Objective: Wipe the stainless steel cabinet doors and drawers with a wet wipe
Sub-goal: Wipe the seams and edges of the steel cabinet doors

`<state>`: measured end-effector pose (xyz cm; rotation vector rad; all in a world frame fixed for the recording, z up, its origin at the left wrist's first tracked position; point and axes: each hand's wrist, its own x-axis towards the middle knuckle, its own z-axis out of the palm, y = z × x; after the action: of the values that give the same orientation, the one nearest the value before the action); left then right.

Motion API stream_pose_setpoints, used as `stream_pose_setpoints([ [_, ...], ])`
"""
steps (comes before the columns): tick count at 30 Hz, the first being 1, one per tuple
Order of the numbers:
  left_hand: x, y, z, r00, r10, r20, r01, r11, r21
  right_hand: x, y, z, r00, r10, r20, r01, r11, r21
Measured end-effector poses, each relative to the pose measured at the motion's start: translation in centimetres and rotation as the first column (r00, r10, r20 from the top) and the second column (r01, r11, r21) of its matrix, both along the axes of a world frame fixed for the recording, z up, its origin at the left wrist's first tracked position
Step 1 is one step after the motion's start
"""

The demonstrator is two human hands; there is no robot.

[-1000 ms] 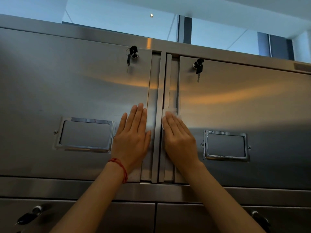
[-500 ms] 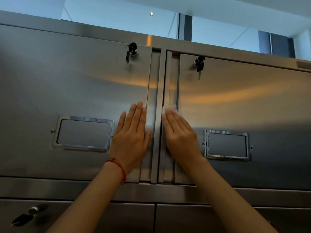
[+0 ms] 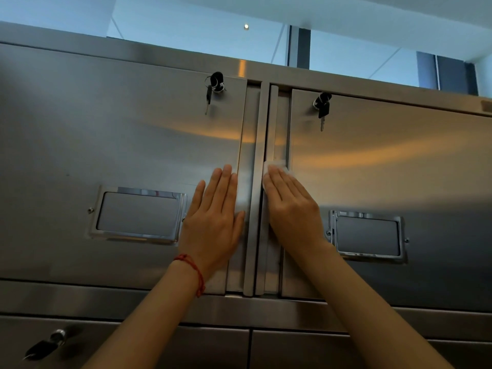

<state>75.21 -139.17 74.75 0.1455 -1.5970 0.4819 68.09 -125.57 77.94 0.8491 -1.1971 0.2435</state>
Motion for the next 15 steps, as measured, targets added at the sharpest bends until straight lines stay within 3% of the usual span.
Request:
stream_pose_setpoints([
  [15, 0.0, 0.0, -0.1, 1.000, -0.007, -0.017, 0.007, 1.000, 0.012, 0.4, -0.2, 1.1, 1.000, -0.016, 0.024, 0.016, 1.000, -0.019],
])
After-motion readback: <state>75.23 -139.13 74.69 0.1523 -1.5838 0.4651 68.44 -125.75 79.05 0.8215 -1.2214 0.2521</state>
